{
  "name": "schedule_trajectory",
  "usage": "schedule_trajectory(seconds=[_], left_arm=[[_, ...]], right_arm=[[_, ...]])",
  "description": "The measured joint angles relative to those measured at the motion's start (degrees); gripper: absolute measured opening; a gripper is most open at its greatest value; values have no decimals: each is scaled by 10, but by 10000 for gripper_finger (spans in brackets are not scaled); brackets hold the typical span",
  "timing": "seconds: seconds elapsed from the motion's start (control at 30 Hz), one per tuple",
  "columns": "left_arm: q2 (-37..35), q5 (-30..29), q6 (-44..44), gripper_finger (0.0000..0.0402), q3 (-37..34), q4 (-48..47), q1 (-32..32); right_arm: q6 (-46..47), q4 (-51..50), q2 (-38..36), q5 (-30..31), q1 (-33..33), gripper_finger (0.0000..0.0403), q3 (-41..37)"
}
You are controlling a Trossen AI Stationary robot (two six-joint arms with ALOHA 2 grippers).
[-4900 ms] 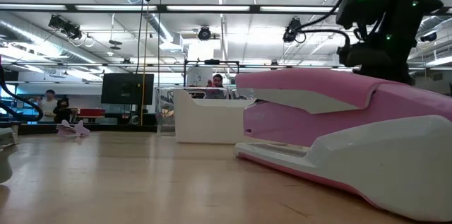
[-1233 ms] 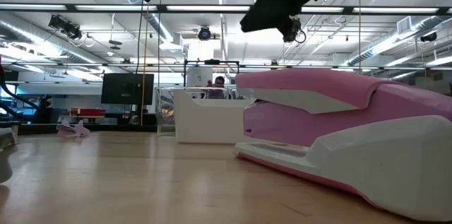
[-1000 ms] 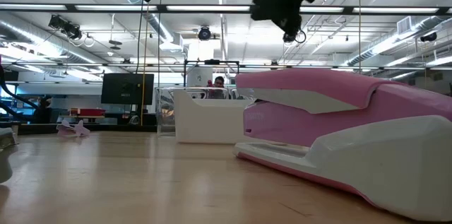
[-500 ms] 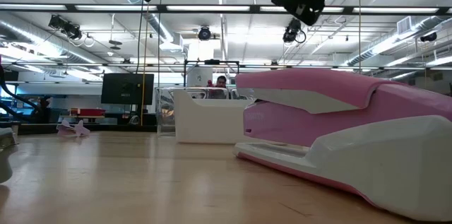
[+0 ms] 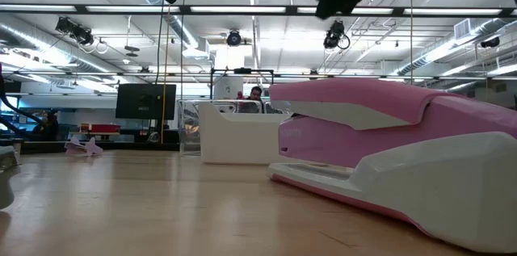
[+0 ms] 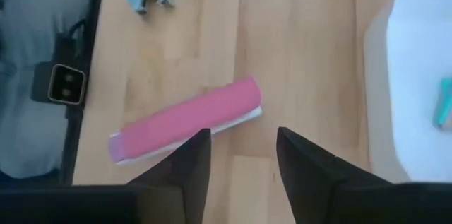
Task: Pick and place Stapler, Stapler remover, tape
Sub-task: Put the pink stapler into the left transparent bin
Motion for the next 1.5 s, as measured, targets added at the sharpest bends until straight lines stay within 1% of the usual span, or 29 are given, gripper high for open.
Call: schedule_trajectory(seconds=[0.1, 0.23, 0.27, 0.33, 0.53, 0.63, 0.8, 1.0, 1.1, 1.33, 1.5], left_arm=[[0, 0, -1, 179, 0, 1, 0], [0, 7, -3, 179, 0, 2, 0], [0, 9, -3, 179, 0, 2, 0], [0, 10, -4, 179, 0, 7, 0], [0, 11, -4, 179, 0, 8, 0], [0, 21, -4, 179, 0, 8, 0], [0, 38, -4, 179, 0, 9, 0], [0, 38, -4, 179, 0, 13, 0], [0, 49, -4, 179, 0, 15, 0], [0, 82, -4, 179, 0, 25, 0], [0, 95, -4, 179, 0, 25, 0]], right_arm=[[40, -5, 35, -19, 7, 160, 24], [77, -20, 80, -47, 22, 160, 29], [86, -19, 85, -62, 23, 160, 29], [97, -22, 87, -70, 24, 160, 30], [143, -23, 88, -67, 18, 160, 30], [191, -29, 87, -64, 15, 160, 30], [279, -8, 87, -55, 15, 160, 30], [344, 21, 92, -54, 16, 160, 30], [376, 33, 97, -54, 20, 160, 30], [378, 53, 116, -59, 30, 160, 30], [399, 49, 135, -63, 28, 160, 29]])
